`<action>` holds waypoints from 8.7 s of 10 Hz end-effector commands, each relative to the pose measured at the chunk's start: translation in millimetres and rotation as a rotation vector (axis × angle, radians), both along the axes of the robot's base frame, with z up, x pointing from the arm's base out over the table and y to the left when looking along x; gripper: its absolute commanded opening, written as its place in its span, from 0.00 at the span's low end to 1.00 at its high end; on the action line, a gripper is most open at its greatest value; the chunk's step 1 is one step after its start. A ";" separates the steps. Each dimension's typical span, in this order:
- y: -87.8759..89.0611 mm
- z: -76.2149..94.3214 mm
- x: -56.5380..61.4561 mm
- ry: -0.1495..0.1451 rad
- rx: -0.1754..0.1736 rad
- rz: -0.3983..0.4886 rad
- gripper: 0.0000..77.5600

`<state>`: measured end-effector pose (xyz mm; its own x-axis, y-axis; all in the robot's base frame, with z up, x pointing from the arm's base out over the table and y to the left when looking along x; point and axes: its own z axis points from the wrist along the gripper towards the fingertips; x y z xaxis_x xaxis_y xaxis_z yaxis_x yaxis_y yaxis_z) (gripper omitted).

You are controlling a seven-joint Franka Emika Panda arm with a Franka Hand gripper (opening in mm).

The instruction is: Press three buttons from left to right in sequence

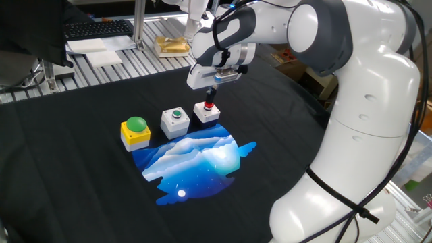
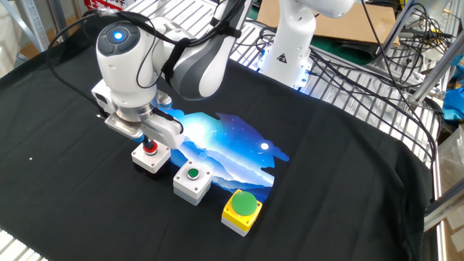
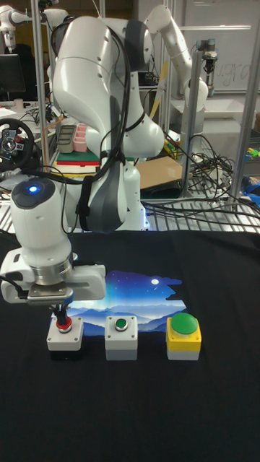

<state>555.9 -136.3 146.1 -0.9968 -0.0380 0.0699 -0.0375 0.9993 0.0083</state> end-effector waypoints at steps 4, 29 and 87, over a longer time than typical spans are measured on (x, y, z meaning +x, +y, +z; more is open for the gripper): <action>1.2 -5.7 -3.6 0.010 0.006 0.000 0.00; 74.8 36.0 -12.0 -0.005 0.009 -0.073 0.00; 139.9 28.7 -8.8 -0.069 0.020 -0.118 1.00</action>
<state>548.3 -4.1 173.9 -0.9971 0.0755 0.0043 0.0756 0.9967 0.0311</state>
